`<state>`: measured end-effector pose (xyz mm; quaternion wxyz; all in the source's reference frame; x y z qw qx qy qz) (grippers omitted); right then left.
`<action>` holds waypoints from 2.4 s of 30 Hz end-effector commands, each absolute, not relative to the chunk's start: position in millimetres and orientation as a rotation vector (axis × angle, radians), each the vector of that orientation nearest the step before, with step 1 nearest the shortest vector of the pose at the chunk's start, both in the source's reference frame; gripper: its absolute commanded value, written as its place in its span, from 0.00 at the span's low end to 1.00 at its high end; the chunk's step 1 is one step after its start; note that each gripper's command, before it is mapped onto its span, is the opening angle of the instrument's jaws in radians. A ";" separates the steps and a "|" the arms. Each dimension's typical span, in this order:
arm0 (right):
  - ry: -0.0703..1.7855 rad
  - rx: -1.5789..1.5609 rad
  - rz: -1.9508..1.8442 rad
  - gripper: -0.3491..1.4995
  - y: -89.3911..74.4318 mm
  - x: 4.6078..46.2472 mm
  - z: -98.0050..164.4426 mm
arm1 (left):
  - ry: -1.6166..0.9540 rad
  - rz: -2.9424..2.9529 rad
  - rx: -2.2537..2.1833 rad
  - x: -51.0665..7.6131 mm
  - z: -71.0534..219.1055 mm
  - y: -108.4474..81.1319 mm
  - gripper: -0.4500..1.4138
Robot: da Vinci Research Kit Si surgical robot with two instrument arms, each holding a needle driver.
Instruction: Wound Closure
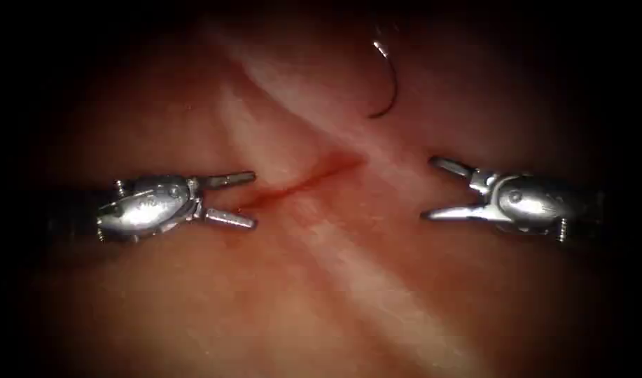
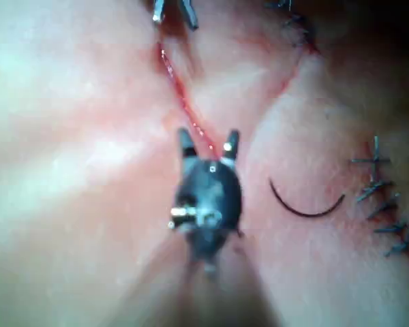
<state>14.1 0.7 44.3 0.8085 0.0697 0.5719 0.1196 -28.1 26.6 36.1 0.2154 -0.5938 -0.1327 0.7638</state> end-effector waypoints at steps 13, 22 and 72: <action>1.251 0.075 0.273 0.90 0.8 14.9 43.8 | -0.355 2.102 -1.651 -29.4 36.6 26.2 0.37; 1.228 0.007 0.320 0.85 1.2 15.0 43.4 | -0.341 2.095 -1.643 -30.8 37.0 26.8 0.37; 0.841 -0.002 0.260 0.94 0.2 13.0 45.4 | -0.136 2.423 -0.769 -45.3 55.2 37.6 0.53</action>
